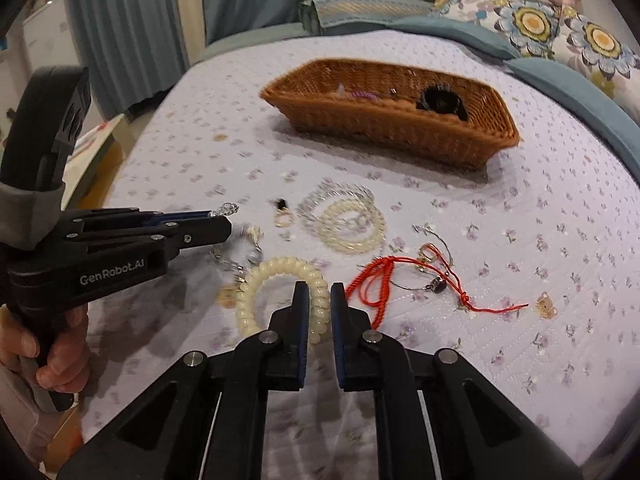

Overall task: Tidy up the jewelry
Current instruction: 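Grasp the silver charm bracelet with the left tool while the right tool grasps the cream bead bracelet, then carry both bracelets into the wicker basket and open both tools, then move the left tool to the square charm while the right tool approaches the red string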

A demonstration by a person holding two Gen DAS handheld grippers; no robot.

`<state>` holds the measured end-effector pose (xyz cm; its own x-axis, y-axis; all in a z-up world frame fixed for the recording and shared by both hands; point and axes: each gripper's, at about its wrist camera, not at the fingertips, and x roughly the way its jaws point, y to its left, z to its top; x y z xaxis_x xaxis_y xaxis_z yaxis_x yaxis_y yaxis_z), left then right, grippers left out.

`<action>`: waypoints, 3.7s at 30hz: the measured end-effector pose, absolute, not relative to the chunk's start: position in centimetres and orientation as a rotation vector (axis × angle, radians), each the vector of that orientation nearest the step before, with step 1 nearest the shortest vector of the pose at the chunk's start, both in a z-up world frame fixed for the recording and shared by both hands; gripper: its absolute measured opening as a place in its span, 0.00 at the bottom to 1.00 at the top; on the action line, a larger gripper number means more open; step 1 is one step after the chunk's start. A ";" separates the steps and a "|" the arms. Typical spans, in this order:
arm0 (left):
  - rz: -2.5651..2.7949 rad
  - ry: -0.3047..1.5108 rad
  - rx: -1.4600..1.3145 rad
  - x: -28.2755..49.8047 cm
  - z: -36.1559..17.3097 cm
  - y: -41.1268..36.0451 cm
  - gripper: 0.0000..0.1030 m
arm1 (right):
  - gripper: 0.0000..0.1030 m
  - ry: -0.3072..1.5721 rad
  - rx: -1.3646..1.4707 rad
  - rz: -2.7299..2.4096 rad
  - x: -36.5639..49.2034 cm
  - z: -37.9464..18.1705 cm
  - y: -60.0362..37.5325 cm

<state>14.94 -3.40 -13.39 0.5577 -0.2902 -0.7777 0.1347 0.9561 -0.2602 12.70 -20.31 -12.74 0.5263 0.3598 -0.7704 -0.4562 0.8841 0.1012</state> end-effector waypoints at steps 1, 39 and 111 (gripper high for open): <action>-0.264 0.936 -0.194 14.6 -13.0 -3.2 0.10 | 0.12 0.879 -0.114 0.501 12.3 -12.1 -20.3; -0.407 0.629 -0.319 28.1 0.0 -1.2 0.10 | 0.12 0.807 0.082 0.422 34.8 -2.0 -20.9; -0.304 0.883 -0.293 15.1 -9.6 -0.8 0.45 | 0.30 1.011 0.096 0.485 15.3 -10.6 -25.5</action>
<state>15.10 -0.79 -9.60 0.5980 -0.3772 -0.7072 0.1384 0.9177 -0.3725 15.31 -25.46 -10.62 0.4345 0.4330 -0.7897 -0.3454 0.8899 0.2979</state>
